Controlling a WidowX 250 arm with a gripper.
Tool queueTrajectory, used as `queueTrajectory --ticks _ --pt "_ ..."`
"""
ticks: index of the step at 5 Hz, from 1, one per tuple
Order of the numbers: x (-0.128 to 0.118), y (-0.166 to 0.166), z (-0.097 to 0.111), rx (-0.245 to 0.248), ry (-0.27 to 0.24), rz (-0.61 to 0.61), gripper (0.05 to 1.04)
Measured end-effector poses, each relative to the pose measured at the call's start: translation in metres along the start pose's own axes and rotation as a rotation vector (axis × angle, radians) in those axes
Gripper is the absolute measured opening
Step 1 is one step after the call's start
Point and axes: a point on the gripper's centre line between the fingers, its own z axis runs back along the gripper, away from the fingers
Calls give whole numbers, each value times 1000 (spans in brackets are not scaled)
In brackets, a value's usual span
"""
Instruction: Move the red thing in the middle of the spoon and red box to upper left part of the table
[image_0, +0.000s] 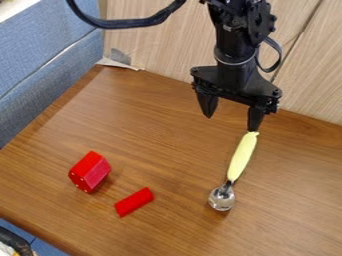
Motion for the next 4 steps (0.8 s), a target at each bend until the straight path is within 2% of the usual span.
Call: queueTrajectory --ticks 1,2,3,4 --pt "-6 1 -7 8 33 -5 1000" --pt "-22 12 -9 52 103 -46 1000" --pt "-35 23 -2 85 118 -82 1000" --pt "-57 38 8 110 137 -137 1000"
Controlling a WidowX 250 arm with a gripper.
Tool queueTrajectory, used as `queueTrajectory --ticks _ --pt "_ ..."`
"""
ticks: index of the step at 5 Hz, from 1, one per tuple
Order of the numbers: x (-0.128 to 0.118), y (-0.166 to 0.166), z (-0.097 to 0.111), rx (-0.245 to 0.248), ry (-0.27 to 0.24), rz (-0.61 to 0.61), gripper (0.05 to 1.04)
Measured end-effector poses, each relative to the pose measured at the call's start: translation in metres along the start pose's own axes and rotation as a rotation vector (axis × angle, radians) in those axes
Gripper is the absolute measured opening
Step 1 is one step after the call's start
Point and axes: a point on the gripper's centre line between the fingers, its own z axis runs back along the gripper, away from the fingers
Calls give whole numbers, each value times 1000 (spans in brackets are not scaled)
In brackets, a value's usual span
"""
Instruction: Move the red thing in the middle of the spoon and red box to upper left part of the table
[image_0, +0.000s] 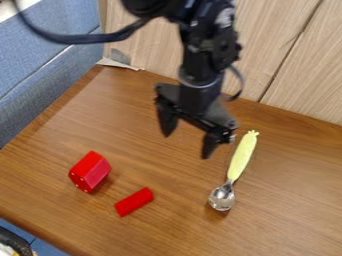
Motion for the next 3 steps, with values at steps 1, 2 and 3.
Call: queueTrajectory --ticks 1,2,3 --pt "-23 3 -8 -30 38 -105 1000" --pt "-38 2 -16 -44 75 -216 1000" --pt "-47 4 -32 -30 137 -301 1000"
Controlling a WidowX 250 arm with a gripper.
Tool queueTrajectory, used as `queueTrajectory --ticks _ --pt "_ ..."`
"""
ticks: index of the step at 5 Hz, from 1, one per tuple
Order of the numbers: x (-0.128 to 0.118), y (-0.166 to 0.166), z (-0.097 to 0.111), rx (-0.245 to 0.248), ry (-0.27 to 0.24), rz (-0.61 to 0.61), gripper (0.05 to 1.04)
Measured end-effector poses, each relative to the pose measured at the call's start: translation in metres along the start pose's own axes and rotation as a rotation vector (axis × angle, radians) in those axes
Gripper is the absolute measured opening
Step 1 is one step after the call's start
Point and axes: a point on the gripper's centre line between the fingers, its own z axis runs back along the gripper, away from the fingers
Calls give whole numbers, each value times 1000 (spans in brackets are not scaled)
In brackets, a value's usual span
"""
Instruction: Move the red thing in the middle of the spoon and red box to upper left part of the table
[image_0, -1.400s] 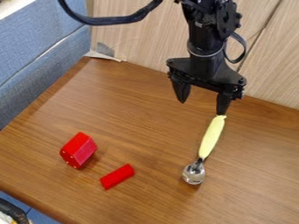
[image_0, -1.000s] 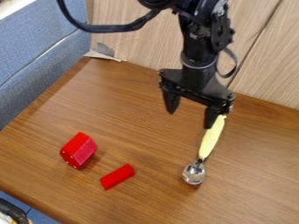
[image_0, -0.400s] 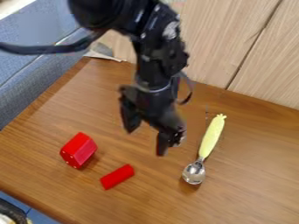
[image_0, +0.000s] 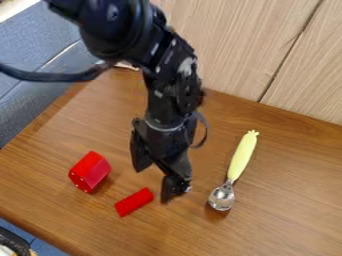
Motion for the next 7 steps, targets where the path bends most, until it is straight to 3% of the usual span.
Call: queueTrajectory --ticks 2,3,5,6,7 --pt "-23 16 -35 38 99 49 1000" --pt "-21 14 -41 48 106 29 948" --pt "-13 10 -43 103 92 5 375" --pt "-12 10 -43 104 92 7 257" --pt "-12 9 -42 97 92 18 256"
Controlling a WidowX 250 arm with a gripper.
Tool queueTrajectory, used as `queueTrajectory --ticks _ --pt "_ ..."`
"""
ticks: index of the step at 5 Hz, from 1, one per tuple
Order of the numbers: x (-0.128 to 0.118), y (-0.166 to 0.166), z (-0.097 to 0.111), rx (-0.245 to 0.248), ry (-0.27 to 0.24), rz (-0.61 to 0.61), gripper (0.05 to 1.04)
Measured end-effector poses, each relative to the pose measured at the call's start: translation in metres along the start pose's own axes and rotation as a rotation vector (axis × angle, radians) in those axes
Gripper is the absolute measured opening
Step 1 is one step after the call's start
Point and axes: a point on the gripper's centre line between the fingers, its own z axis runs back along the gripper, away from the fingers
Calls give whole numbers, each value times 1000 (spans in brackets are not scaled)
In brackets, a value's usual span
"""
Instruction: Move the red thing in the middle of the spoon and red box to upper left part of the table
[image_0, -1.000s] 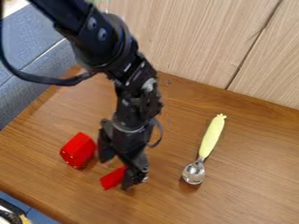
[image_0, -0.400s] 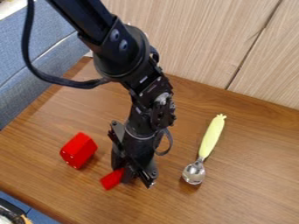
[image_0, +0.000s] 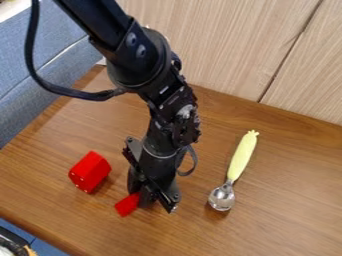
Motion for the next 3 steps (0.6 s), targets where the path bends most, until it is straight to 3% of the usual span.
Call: queueTrajectory --ticks 1,2,3 --pt "4 2 2 40 30 10 256" --pt "13 6 8 47 23 31 256" --pt "29 24 30 51 -31 98 256"
